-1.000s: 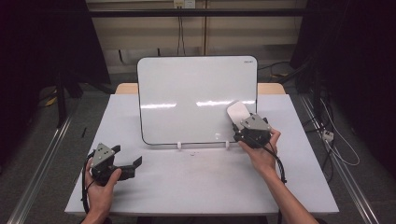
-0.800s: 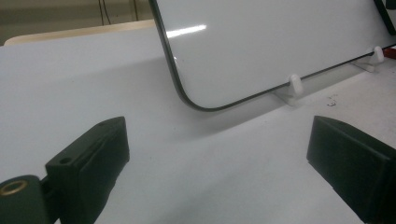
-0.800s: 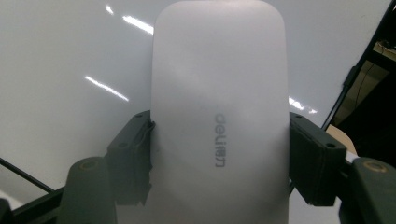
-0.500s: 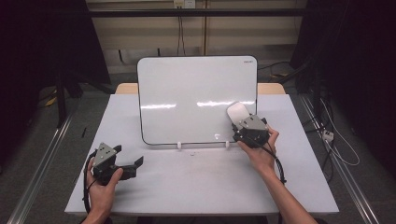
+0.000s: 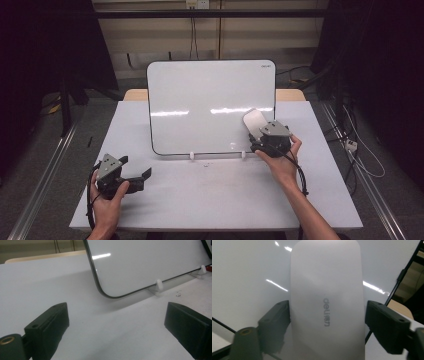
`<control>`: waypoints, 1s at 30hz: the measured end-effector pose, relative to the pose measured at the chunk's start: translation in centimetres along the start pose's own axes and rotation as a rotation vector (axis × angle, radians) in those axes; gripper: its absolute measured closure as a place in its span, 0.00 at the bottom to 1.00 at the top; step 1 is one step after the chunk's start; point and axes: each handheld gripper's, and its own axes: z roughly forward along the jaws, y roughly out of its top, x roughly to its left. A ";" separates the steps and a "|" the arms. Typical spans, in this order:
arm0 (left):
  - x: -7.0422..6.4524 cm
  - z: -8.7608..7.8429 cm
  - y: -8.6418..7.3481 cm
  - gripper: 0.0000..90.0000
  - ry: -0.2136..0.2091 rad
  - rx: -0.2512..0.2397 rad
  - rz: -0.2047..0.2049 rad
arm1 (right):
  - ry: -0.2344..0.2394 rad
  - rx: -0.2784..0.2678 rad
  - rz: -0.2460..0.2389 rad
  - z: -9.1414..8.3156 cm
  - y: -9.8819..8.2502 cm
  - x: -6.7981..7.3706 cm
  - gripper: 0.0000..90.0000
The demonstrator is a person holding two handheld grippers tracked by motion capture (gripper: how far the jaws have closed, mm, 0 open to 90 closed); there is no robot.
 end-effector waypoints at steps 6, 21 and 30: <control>-0.1 0.0 0.0 0.06 -0.003 0.005 0.008 | 0.061 0.009 0.058 -0.8 -0.1 -0.4 0.08; -0.1 0.0 0.0 0.07 0.010 0.014 0.011 | 0.168 0.029 0.165 -3.7 -2.3 -1.8 0.06; -0.1 -0.1 0.0 0.07 0.013 0.005 -0.011 | 0.141 0.059 0.174 -5.5 -4.2 -2.2 0.09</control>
